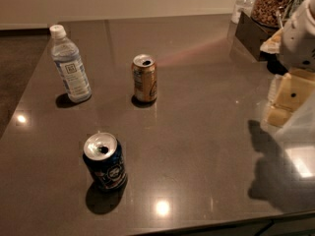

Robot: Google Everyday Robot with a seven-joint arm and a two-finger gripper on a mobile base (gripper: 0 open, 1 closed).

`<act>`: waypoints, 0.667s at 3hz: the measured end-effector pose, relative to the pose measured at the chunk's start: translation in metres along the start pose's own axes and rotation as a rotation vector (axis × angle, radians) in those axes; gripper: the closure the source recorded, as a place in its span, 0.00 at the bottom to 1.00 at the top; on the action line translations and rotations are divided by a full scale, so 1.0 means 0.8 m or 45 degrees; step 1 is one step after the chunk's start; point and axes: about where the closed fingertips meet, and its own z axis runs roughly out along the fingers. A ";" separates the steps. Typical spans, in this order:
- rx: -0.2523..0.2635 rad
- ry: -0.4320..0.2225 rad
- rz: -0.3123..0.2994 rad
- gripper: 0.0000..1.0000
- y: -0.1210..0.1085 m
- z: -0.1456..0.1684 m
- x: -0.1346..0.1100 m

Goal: Knock orange can over

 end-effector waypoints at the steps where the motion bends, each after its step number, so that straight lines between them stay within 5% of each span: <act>1: -0.021 -0.060 -0.002 0.00 -0.016 0.024 -0.043; 2: -0.018 -0.163 0.027 0.00 -0.034 0.061 -0.102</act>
Offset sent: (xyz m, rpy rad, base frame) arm 0.0854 0.1075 -0.0324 0.1887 -0.0341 -0.0063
